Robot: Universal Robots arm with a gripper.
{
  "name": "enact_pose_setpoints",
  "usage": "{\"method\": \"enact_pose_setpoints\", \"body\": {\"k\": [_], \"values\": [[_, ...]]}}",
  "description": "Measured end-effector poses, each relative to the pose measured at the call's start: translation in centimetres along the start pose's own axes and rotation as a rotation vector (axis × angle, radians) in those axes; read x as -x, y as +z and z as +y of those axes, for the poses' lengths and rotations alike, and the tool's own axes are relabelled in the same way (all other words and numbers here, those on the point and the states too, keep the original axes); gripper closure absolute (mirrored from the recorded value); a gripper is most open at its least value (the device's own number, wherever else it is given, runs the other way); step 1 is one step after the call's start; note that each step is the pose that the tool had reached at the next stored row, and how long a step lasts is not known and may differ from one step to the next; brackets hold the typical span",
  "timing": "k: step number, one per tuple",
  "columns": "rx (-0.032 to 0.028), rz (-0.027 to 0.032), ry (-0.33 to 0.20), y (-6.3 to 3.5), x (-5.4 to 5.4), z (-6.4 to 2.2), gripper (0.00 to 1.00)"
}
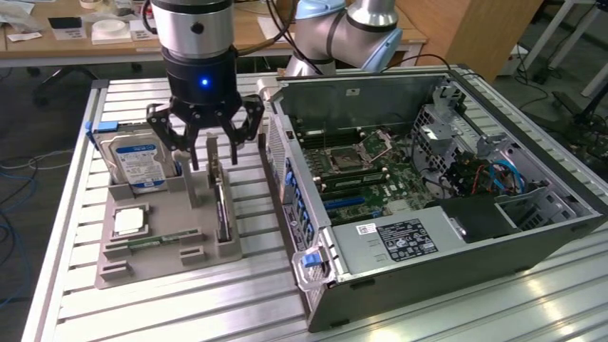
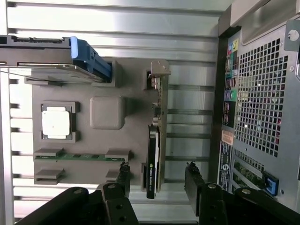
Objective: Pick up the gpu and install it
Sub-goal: 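Pick up the gpu and move the gpu toward the slot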
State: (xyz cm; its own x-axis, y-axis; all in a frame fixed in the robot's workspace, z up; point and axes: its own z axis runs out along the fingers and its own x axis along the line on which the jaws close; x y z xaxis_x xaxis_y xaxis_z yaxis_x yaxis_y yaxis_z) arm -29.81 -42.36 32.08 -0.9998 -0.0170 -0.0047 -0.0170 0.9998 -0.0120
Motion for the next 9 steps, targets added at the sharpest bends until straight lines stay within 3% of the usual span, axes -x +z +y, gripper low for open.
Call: {"method": "enact_pose_setpoints", "body": {"k": [9], "values": [[-0.0004, -0.0011, 0.0, 0.56, 0.0, -0.03, 0.41]]}}
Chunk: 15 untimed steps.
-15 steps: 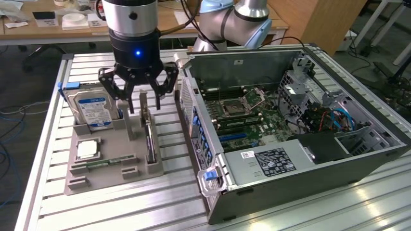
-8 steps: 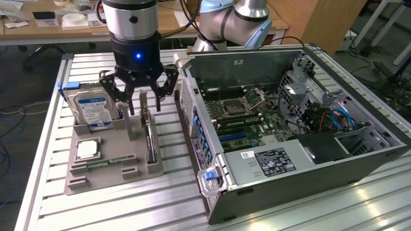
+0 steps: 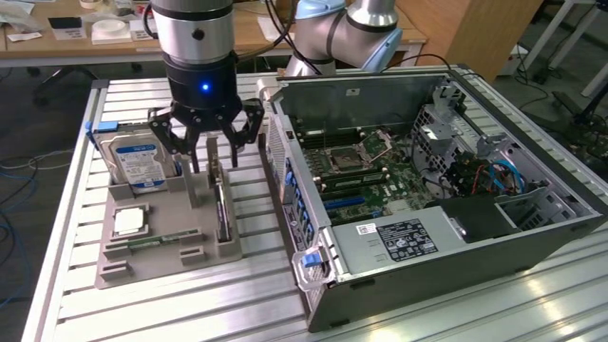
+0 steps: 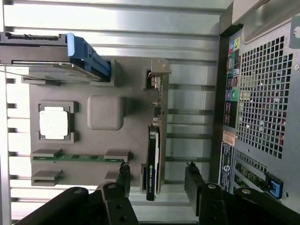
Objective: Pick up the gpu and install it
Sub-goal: 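Pick up the gpu and move the gpu toward the slot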
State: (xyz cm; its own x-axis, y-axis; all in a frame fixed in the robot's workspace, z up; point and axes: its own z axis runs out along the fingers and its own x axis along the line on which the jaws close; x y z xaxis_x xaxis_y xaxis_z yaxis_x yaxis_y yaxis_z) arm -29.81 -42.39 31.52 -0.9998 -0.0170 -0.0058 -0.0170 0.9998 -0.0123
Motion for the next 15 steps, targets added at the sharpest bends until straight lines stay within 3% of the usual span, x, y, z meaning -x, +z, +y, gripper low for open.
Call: {"method": "enact_pose_setpoints", "body": {"k": [9, 10, 13, 15], "values": [[-0.0006, -0.0008, 0.0, 0.61, 0.0, -0.01, 0.41], [-0.0018, -0.0007, 0.0, 0.91, 0.0, -0.01, 0.41], [-0.0046, -0.0008, 0.0, 3.09, 0.0, 0.02, 0.41], [-0.0045, -0.001, 0.0, 3.41, 0.0, 0.03, 0.41]]}}
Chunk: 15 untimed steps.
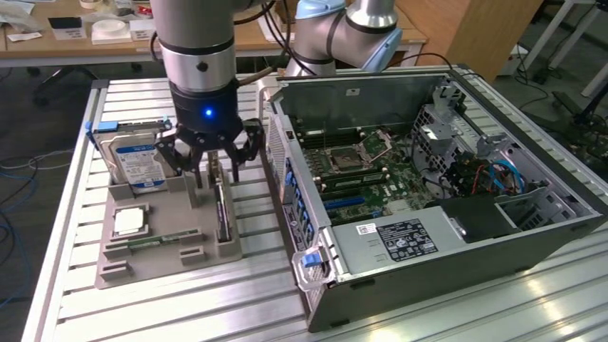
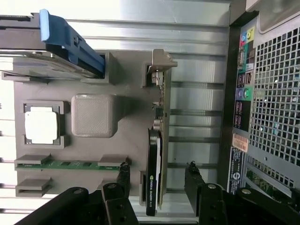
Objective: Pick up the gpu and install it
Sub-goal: 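Pick up the gpu and move the gpu toward the slot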
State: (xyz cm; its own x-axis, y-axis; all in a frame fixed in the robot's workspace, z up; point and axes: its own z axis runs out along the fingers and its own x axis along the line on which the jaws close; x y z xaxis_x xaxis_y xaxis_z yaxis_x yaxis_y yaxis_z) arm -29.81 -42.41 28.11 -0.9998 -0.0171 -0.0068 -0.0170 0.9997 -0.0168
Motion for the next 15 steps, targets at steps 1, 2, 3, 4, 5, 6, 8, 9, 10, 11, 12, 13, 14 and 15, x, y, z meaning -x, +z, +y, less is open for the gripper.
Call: {"method": "enact_pose_setpoints", "body": {"k": [1, 2, 3, 4, 5, 6, 8, 9, 10, 11, 12, 13, 14, 15], "values": [[0.0, -0.0001, 0.0, 0.16, 0.0, 0.0, 0.41], [-0.0001, -0.0001, 0.0, 0.33, 0.0, 0.01, 0.41], [-0.0002, -0.0001, 0.0, 0.51, 0.0, 0.01, 0.41], [-0.0001, -0.0001, 0.0, 0.69, 0.0, 0.01, 0.41], [-0.0001, -0.0002, 0.0, 0.87, 0.0, 0.02, 0.41], [-0.0002, -0.0002, 0.0, 1.06, 0.0, 0.02, 0.41], [-0.0003, -0.0005, 0.0, 1.42, 0.0, 0.02, 0.41], [-0.0005, -0.001, 0.0, 1.6, 0.0, 0.03, 0.41], [-0.0007, -0.0019, 0.001, 1.78, -0.1, 0.04, 0.41], [-0.0009, -0.0031, 0.004, 1.94, -0.1, 0.04, 0.41], [-0.0011, -0.0045, 0.008, 2.11, -0.1, 0.04, 0.41], [-0.0014, -0.0057, 0.011, 2.25, -0.2, 0.04, 0.41], [-0.0017, -0.0063, 0.014, 2.38, -0.2, 0.04, 0.41], [-0.0021, -0.0069, 0.016, 2.52, -0.2, 0.04, 0.41]]}}
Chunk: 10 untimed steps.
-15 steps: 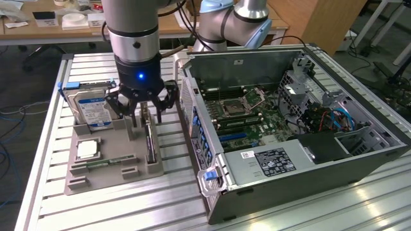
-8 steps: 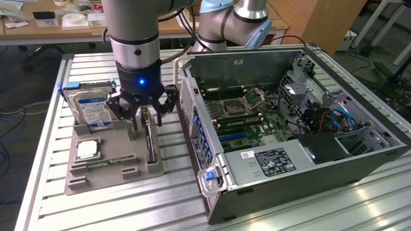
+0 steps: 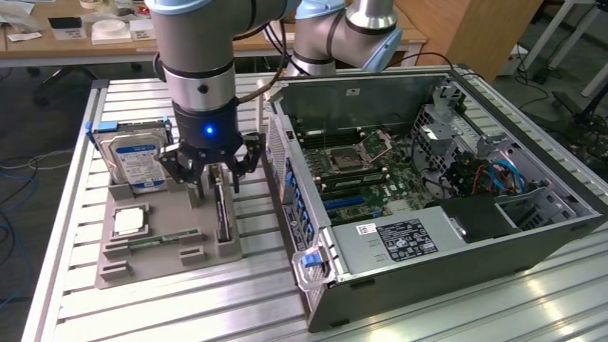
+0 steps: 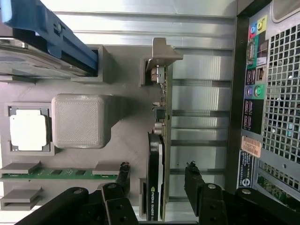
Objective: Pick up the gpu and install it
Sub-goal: 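Pick up the gpu and move the gpu toward the slot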
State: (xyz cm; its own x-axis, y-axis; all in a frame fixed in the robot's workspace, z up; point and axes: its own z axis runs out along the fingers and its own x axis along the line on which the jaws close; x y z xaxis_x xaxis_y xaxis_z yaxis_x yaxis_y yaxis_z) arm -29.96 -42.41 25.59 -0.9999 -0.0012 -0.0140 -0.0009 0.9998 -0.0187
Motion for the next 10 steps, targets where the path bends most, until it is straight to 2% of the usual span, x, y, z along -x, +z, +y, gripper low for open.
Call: {"method": "enact_pose_setpoints", "body": {"k": [10], "values": [[-0.0041, -0.0008, 0.05, 1.27, 0.0, 0.03, 0.41]]}}
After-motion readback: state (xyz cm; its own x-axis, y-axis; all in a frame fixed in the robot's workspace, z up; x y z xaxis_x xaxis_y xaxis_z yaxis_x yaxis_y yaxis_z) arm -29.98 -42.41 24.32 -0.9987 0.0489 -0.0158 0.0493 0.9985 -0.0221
